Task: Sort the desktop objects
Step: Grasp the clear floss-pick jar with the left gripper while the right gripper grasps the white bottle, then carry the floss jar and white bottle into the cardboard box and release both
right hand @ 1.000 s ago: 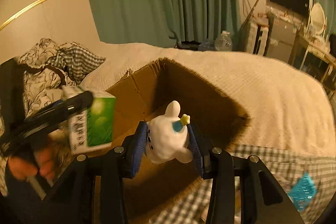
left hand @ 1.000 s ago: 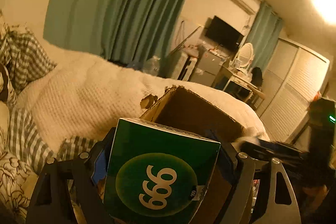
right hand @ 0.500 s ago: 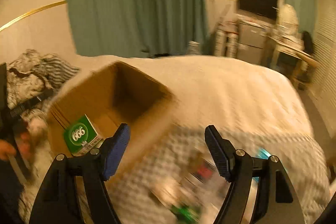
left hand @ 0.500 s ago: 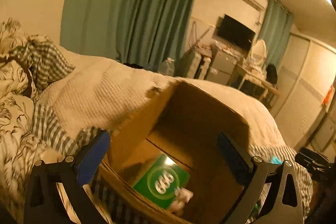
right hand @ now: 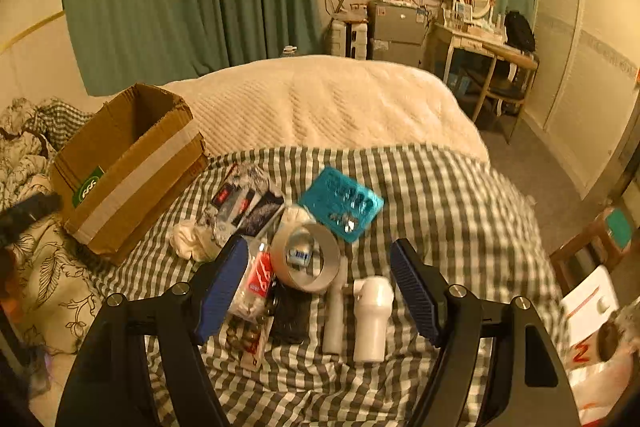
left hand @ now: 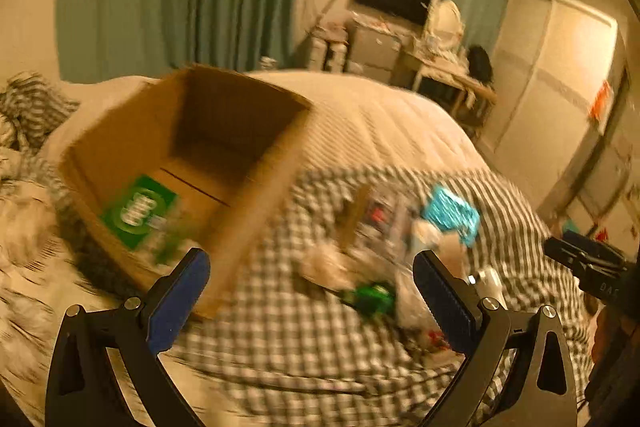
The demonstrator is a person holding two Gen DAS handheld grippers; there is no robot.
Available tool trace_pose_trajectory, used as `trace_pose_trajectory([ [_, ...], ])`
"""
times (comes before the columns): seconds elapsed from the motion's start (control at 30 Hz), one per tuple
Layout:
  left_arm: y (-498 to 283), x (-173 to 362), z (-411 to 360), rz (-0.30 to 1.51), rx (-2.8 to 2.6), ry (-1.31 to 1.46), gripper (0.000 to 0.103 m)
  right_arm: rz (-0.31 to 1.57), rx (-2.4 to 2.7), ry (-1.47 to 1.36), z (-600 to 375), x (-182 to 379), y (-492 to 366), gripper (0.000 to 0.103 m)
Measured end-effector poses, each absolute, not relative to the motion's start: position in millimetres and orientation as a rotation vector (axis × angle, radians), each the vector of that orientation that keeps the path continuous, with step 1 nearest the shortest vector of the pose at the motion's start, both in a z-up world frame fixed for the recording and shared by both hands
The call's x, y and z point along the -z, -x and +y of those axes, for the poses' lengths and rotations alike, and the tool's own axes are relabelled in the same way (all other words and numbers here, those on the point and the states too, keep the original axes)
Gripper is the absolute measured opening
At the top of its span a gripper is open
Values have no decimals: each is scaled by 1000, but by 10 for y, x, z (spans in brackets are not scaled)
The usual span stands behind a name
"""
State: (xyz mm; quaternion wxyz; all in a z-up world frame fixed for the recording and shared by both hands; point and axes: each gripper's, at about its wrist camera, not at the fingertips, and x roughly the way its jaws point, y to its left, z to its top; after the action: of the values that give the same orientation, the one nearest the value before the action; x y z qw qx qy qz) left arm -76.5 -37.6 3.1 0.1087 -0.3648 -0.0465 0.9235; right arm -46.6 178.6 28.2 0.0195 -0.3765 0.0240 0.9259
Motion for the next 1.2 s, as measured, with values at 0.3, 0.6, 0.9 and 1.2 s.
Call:
trace_pose_trajectory([
  [0.3, 1004, 975, 706, -130, -2604, 1275, 103, 127, -2736, 1323, 2274, 511, 460, 73],
  [0.6, 1265, 1394, 1081, 36, -2565, 1279, 86, 113, -2552, 1517, 2417, 1272, 680, 71],
  [0.9, 1040, 1239, 964, 7, -2498, 1286, 65, -31, -2490, 1585, 2250, 1472, 756, 32],
  [1.2, 811, 889, 396, -183, -2522, 1246, 65, 86, -2587, 1468, 2297, 1089, 432, 31],
])
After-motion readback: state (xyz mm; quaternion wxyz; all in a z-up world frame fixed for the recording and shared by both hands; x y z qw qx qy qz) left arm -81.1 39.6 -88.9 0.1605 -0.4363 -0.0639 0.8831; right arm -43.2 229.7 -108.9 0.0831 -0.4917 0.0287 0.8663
